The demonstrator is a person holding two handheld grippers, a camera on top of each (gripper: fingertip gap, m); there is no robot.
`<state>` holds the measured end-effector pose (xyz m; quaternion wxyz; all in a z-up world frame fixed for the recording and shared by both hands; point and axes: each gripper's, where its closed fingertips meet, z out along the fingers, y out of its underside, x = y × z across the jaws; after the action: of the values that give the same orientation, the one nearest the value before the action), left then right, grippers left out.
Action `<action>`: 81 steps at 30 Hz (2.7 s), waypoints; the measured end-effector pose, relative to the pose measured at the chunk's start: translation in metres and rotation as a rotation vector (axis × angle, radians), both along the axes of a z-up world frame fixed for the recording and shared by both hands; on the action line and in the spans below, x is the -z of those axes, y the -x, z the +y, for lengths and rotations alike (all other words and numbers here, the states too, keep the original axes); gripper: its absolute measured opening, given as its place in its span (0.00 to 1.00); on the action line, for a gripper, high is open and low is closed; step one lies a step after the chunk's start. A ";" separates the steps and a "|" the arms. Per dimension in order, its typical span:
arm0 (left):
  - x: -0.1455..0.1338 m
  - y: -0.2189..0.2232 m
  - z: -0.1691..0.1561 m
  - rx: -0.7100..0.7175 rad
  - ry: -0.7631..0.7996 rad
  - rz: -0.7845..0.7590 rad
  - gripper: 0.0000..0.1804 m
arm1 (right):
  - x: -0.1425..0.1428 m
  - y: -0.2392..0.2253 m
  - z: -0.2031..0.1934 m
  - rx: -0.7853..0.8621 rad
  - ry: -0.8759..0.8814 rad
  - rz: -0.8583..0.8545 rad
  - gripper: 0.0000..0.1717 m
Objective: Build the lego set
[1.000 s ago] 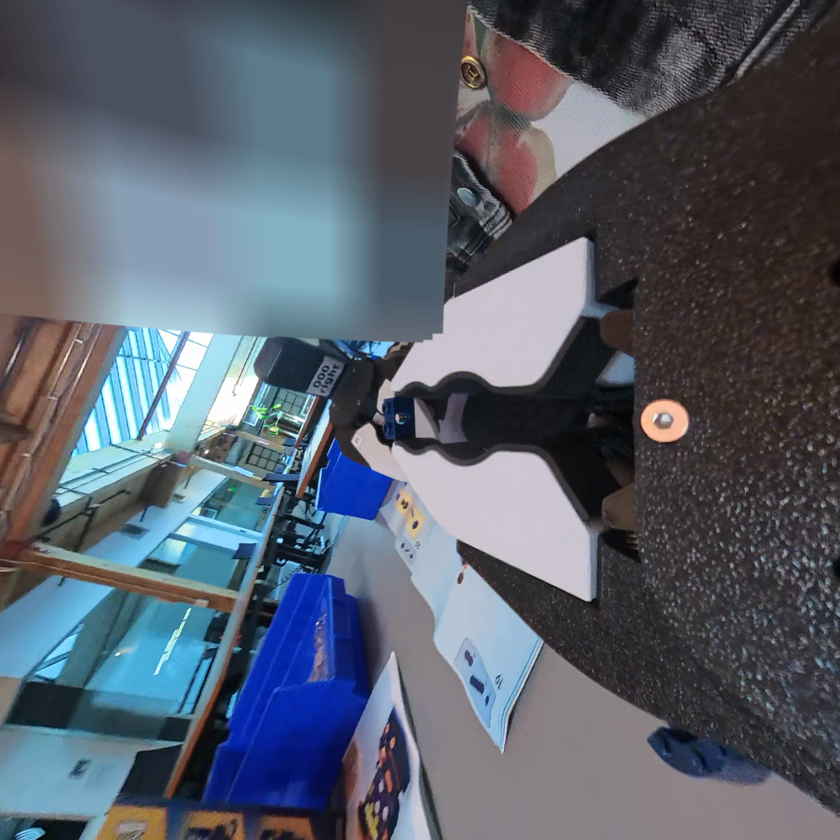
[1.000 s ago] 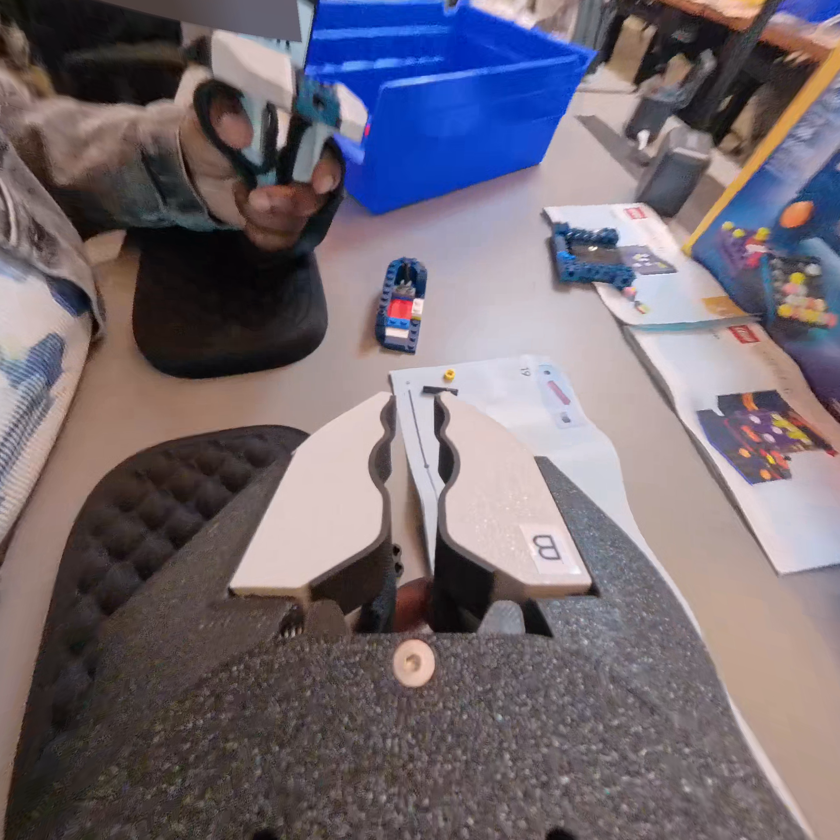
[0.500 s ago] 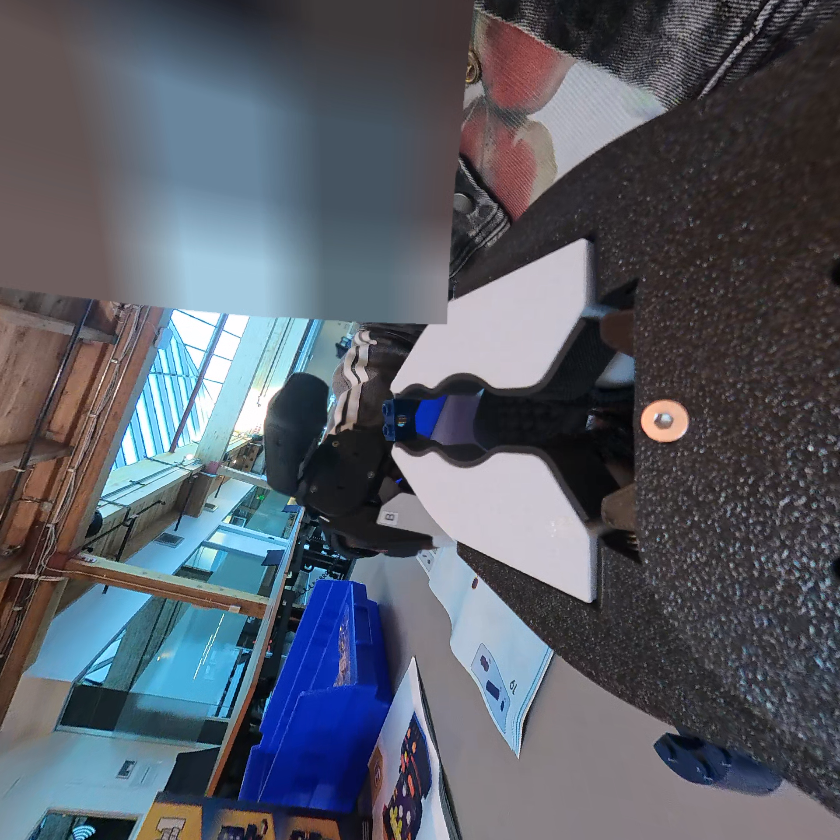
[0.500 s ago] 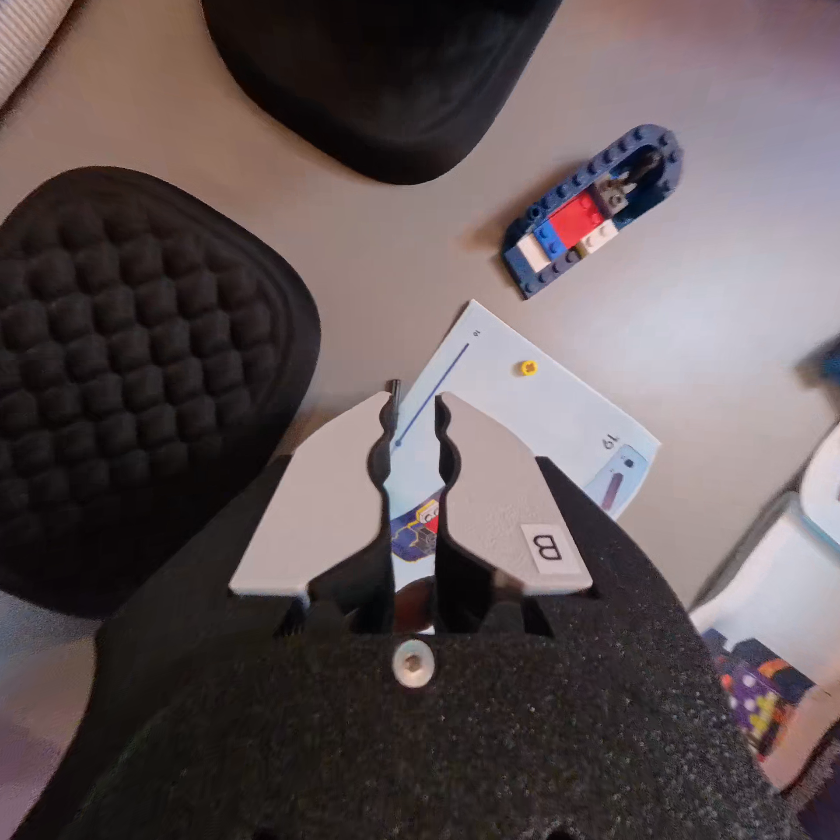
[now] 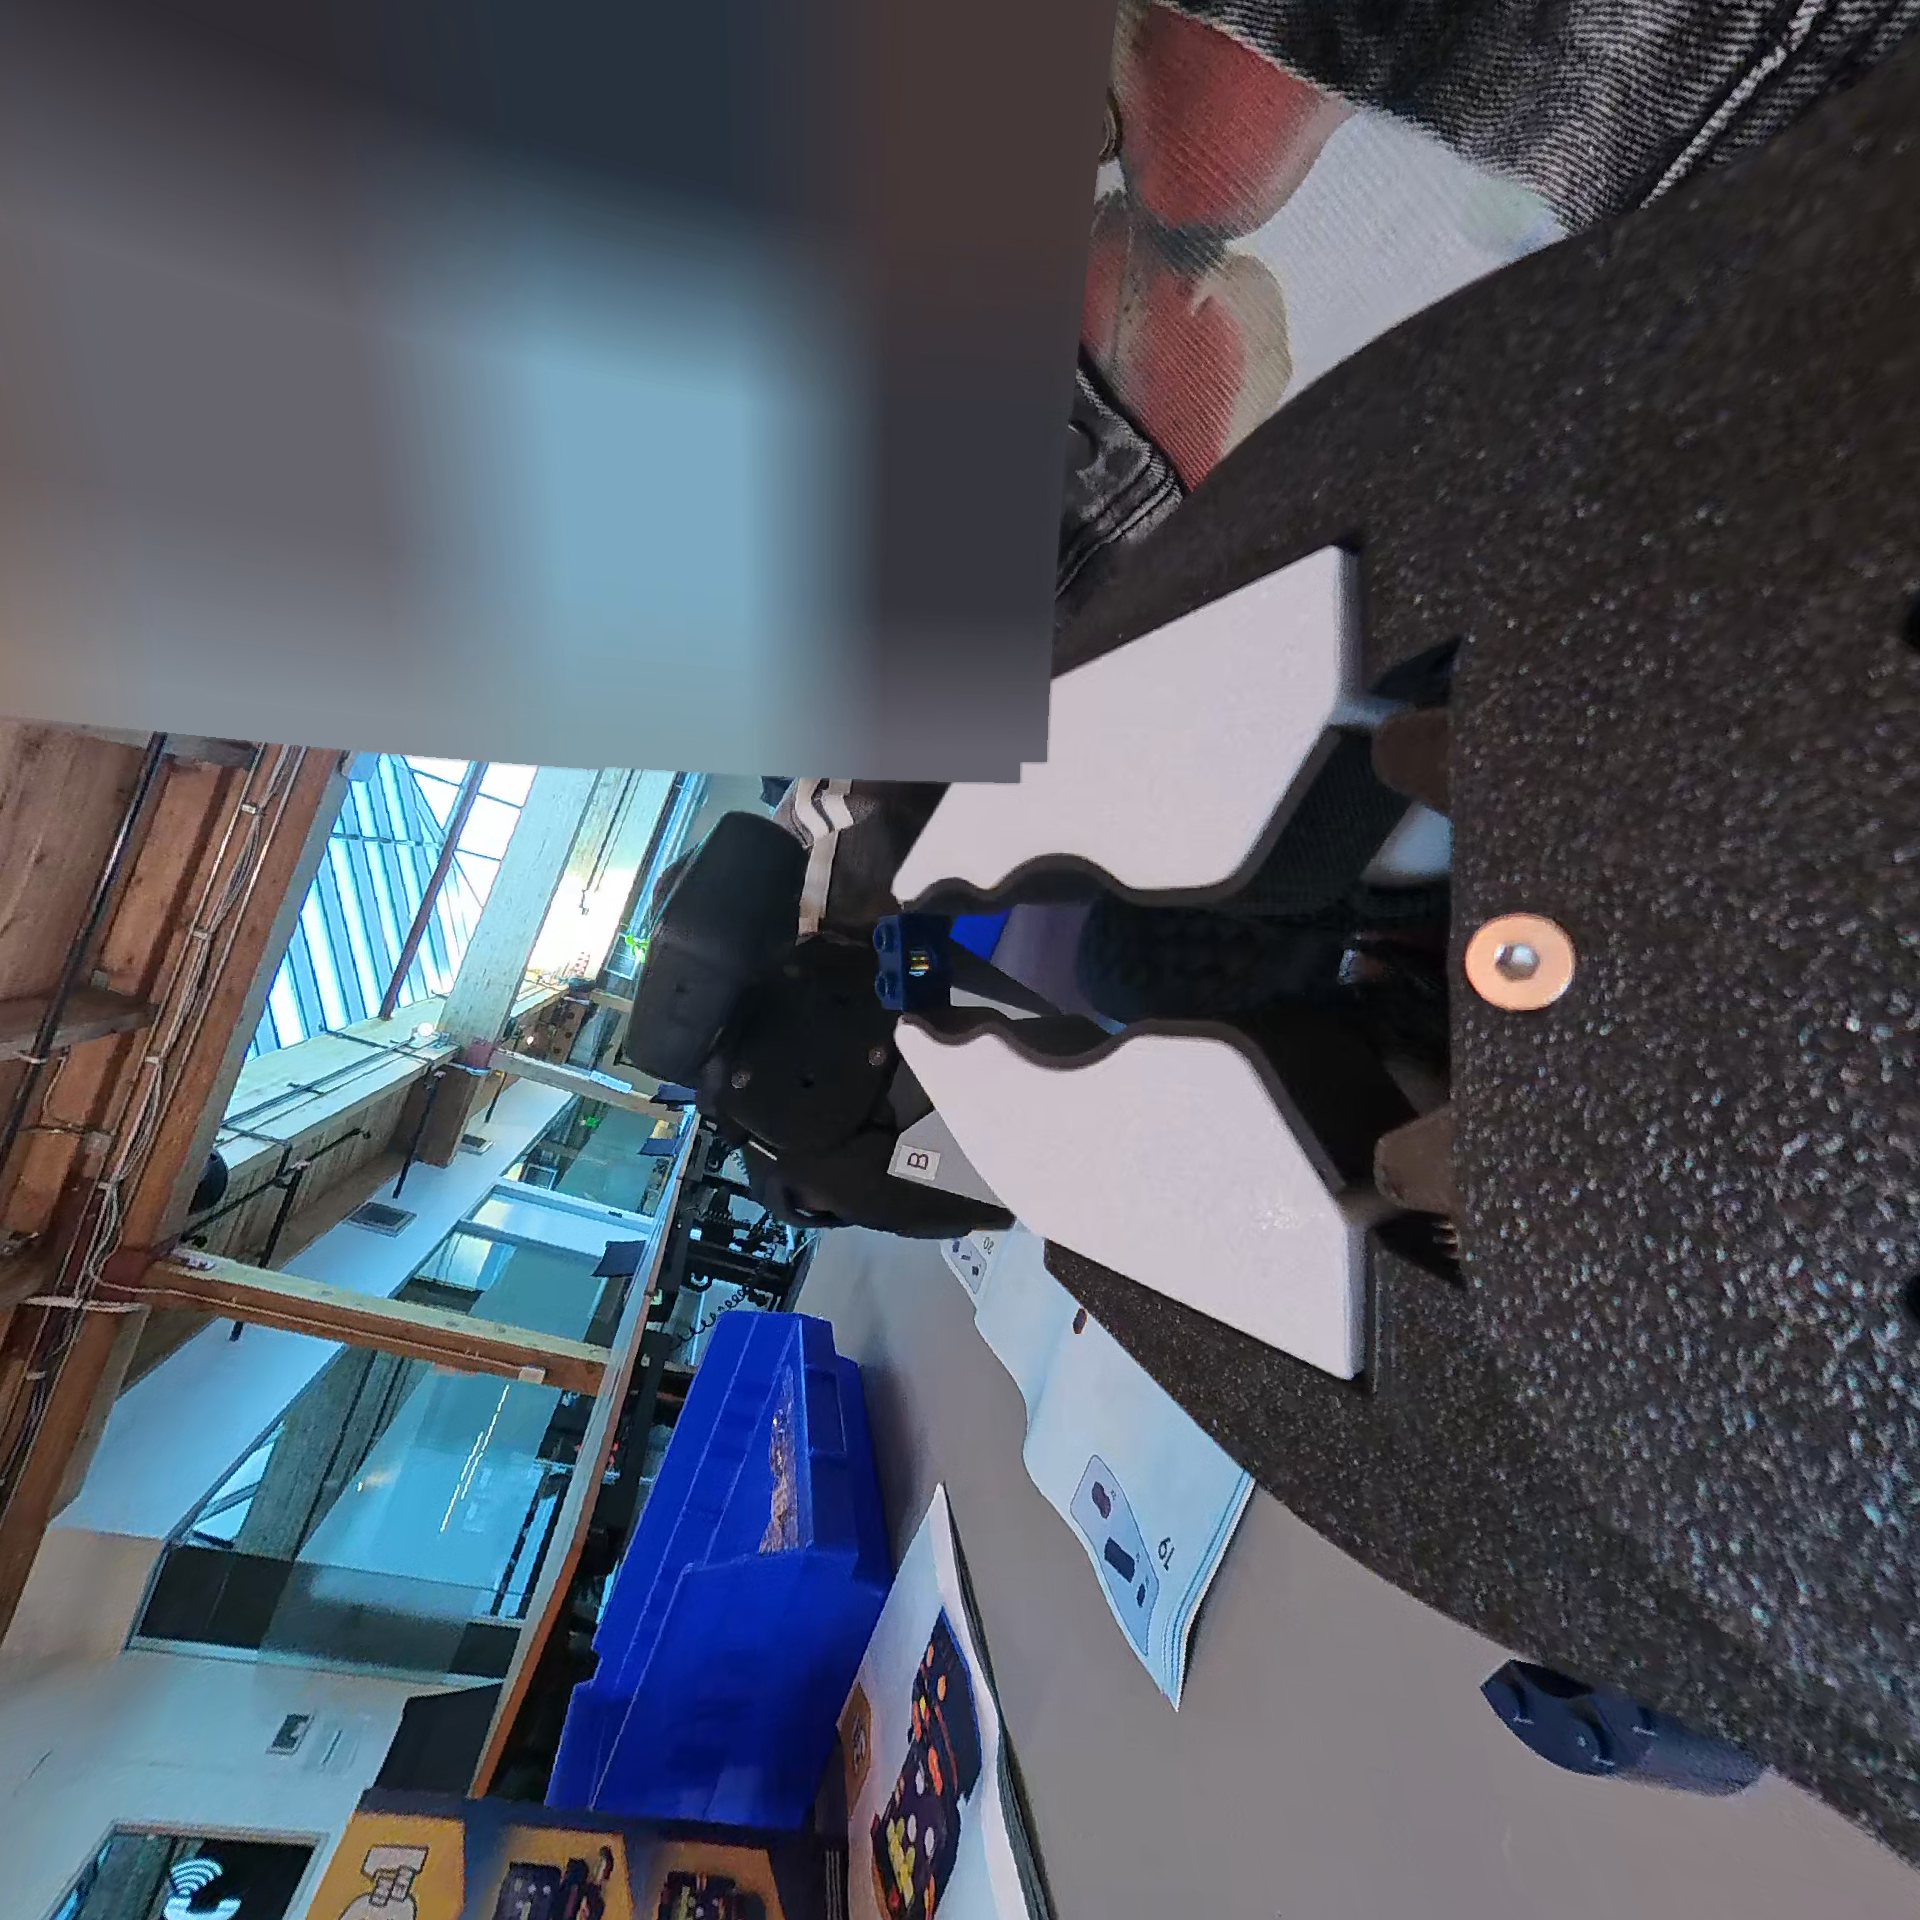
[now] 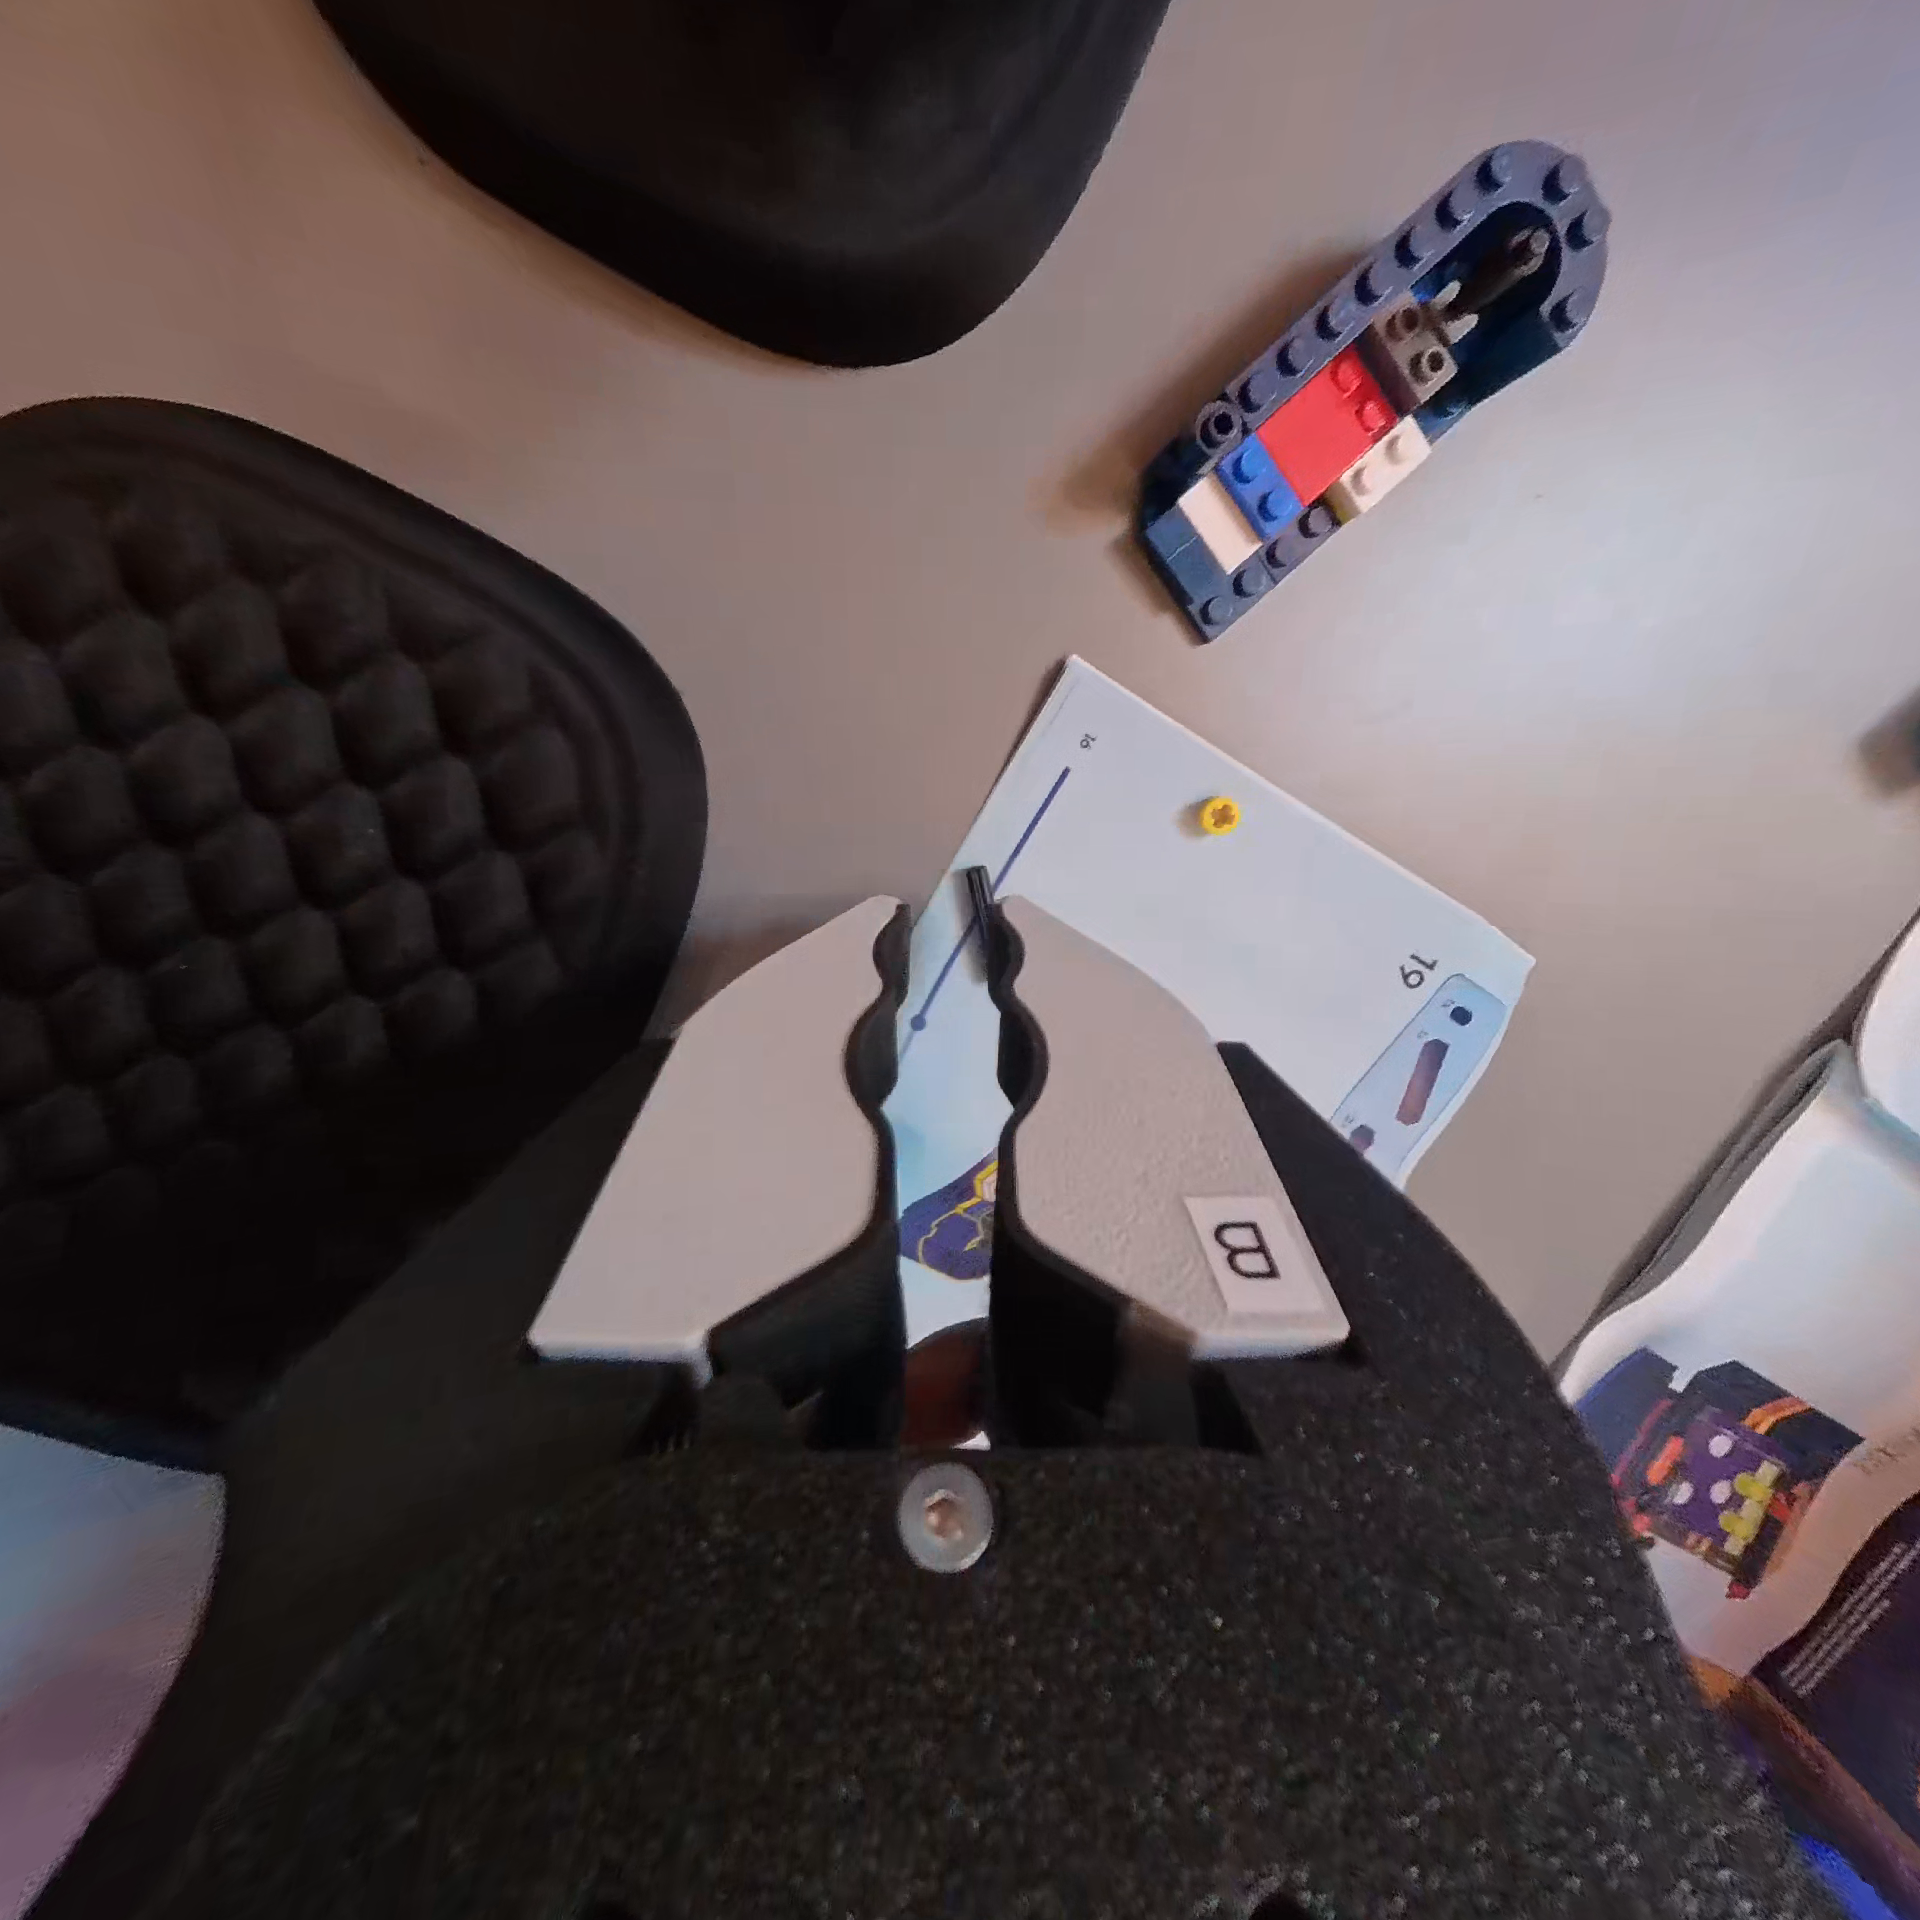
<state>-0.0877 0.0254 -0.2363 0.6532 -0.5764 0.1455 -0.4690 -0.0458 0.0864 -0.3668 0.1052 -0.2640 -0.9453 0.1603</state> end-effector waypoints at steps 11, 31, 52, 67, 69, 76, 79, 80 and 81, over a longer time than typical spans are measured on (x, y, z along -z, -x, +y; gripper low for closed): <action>0.001 0.000 0.000 0.002 0.005 -0.005 0.09 | 0.006 0.012 0.002 -0.084 -0.055 -0.029 0.07; -0.001 0.000 0.000 -0.007 -0.017 -0.006 0.09 | -0.208 -0.005 0.053 0.381 0.817 1.090 0.02; -0.027 -0.048 0.017 -0.009 -0.072 -0.170 0.09 | -0.227 -0.153 0.065 0.520 1.653 1.832 0.02; -0.065 -0.056 -0.006 0.216 -0.184 -0.641 0.09 | -0.235 -0.074 -0.003 0.499 1.701 1.632 0.02; -0.071 -0.056 -0.011 0.285 -0.200 -0.746 0.09 | -0.230 -0.045 -0.025 0.518 1.668 1.570 0.02; -0.070 -0.050 -0.011 0.244 -0.215 -0.791 0.09 | -0.225 -0.004 -0.059 0.562 1.389 1.517 0.02; -0.069 -0.052 -0.011 0.252 -0.192 -0.804 0.09 | -0.220 0.004 -0.060 0.590 1.382 1.453 0.02; -0.069 -0.052 -0.011 0.258 -0.183 -0.814 0.09 | -0.218 0.006 -0.060 0.597 1.387 1.429 0.02; -0.068 -0.051 -0.010 0.262 -0.172 -0.828 0.09 | -0.217 0.007 -0.060 0.595 1.386 1.416 0.02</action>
<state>-0.0363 0.0154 -0.1685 0.6369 -0.2604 -0.0179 -0.7254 -0.0525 0.0265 -0.1497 0.4975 -0.3348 -0.2633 0.7556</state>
